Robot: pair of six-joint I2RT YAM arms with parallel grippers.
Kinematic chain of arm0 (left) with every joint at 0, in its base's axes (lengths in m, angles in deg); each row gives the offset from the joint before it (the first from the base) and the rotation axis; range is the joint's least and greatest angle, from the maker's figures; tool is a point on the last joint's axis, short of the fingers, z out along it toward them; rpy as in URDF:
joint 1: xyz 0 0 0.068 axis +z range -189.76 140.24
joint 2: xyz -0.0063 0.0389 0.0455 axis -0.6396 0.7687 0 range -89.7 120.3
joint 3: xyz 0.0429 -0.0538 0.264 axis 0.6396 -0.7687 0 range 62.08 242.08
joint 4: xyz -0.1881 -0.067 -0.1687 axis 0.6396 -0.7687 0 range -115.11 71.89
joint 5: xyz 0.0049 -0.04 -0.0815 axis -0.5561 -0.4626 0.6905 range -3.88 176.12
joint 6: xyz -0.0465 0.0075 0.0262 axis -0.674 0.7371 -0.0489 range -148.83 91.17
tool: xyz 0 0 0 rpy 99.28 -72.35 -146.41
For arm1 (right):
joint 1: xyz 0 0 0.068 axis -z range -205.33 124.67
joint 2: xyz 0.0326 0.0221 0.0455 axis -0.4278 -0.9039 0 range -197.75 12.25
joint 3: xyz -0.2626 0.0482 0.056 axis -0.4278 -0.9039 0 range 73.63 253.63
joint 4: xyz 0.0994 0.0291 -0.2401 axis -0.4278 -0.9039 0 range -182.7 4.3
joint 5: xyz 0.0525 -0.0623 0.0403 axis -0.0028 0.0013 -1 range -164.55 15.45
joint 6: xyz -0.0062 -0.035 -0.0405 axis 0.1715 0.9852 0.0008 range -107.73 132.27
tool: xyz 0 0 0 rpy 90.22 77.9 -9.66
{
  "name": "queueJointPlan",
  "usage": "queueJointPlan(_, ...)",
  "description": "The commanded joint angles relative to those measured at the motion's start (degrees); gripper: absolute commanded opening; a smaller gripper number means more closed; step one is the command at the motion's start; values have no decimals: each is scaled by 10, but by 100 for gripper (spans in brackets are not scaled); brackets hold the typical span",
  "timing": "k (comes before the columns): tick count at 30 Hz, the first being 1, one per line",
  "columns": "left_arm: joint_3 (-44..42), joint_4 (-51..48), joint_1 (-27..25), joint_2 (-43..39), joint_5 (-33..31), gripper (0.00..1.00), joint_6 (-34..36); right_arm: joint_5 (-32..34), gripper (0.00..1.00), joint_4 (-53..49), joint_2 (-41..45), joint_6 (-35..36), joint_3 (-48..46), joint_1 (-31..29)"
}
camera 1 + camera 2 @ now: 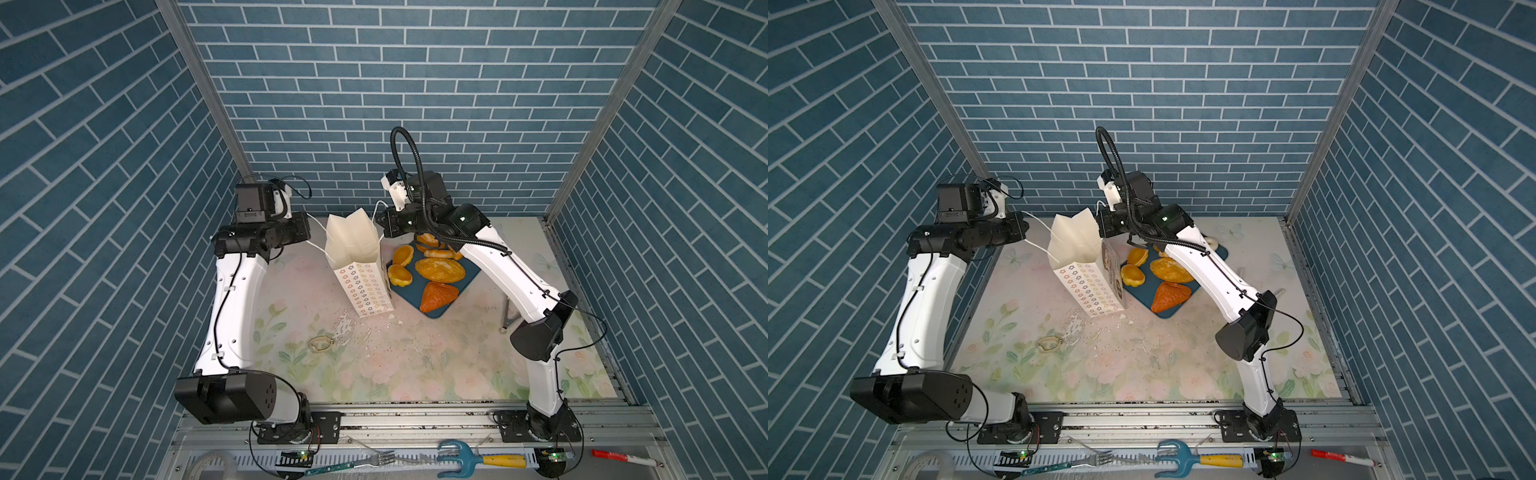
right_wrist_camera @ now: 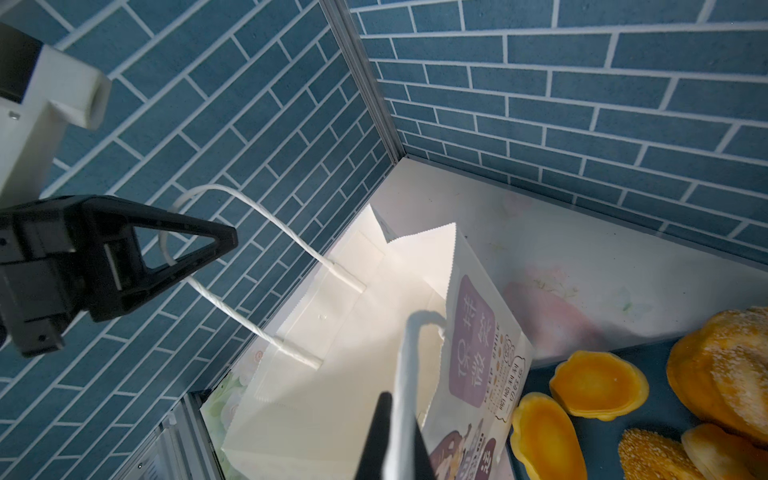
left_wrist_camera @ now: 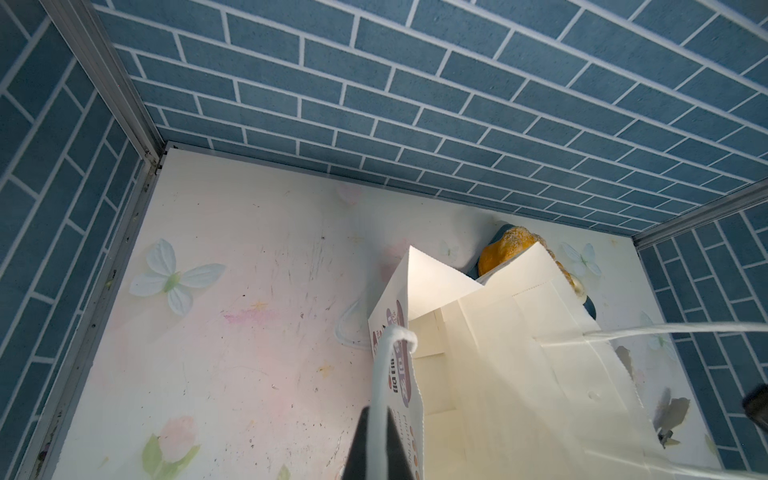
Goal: Place the fake bread into the paper bag
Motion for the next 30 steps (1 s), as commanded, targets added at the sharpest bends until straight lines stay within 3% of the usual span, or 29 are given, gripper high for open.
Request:
queueJointPlan(1, 19, -10, 3, -11, -3, 0, 0, -3, 0, -2, 5, 22, 8, -4)
queueJointPlan(14, -31, -7, 3, -53, -20, 0, -2, -4, 0, 23, 39, 28, -90, -3)
queueJointPlan(25, -90, 22, 3, -67, -22, 0, -9, 6, 0, 1, 29, 38, -102, -3)
queueJointPlan(27, -93, 20, 3, -68, -22, 0, -9, 7, 7, -3, 31, 41, -102, -3)
queueJointPlan(30, -104, 24, 3, -74, -25, 1, -13, 6, 27, -6, 37, 49, -102, -3)
